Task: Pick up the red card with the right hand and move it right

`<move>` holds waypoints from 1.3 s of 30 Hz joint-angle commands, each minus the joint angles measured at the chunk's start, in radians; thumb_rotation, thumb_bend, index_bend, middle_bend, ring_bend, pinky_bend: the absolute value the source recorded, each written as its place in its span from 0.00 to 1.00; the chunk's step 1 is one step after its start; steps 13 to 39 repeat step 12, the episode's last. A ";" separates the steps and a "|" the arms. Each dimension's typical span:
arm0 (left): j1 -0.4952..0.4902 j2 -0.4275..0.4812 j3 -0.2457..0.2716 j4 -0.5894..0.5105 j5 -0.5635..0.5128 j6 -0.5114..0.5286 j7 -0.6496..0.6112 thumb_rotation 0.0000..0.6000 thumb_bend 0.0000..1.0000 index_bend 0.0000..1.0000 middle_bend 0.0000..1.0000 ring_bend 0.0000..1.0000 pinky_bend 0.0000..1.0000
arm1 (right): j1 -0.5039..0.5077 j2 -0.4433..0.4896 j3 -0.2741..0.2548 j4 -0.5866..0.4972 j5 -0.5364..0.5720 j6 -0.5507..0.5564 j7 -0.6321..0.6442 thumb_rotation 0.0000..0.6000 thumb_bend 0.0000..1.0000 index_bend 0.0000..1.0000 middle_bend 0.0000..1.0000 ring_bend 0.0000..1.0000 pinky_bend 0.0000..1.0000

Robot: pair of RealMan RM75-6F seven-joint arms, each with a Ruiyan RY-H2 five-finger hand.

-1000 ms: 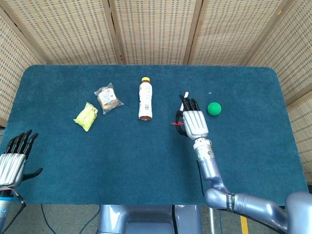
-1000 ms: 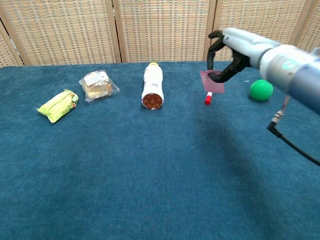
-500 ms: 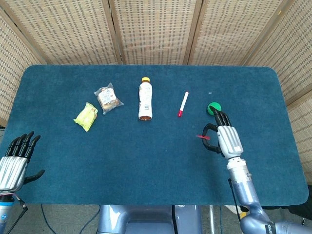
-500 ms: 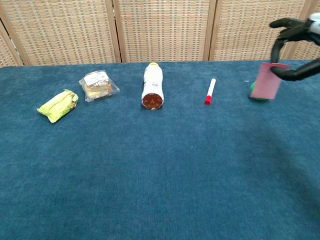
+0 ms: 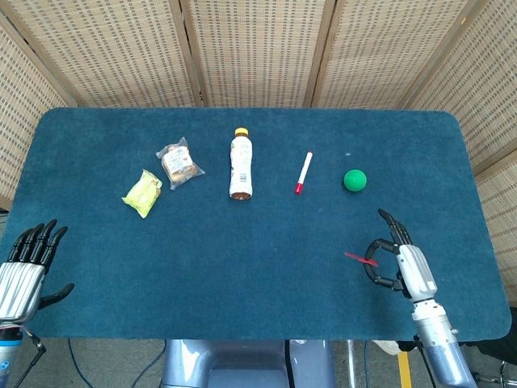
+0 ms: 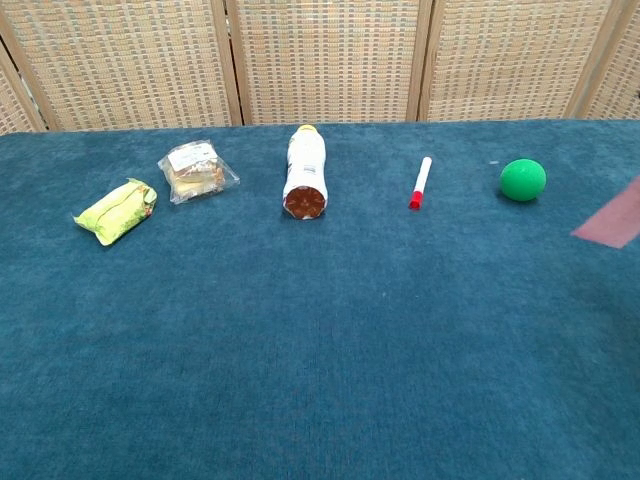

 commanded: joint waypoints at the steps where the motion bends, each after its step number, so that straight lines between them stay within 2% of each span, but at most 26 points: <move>1: -0.001 -0.002 0.002 0.001 0.003 -0.002 0.004 1.00 0.10 0.00 0.00 0.00 0.07 | -0.048 0.093 -0.097 -0.001 -0.122 0.011 0.221 1.00 0.56 0.64 0.07 0.00 0.00; 6: 0.000 -0.006 0.003 0.001 0.012 0.000 0.009 1.00 0.10 0.00 0.00 0.00 0.07 | -0.054 0.137 -0.157 -0.021 -0.225 0.021 0.337 1.00 0.56 0.64 0.07 0.00 0.00; 11: 0.000 -0.008 0.004 0.002 0.018 0.000 0.010 1.00 0.10 0.00 0.00 0.00 0.07 | -0.064 0.139 -0.204 -0.033 -0.316 0.039 0.320 1.00 0.56 0.64 0.07 0.00 0.00; 39: 0.000 -0.008 0.005 0.002 0.019 0.000 0.011 1.00 0.10 0.00 0.00 0.00 0.07 | -0.064 0.139 -0.207 -0.034 -0.320 0.038 0.318 1.00 0.56 0.64 0.07 0.00 0.00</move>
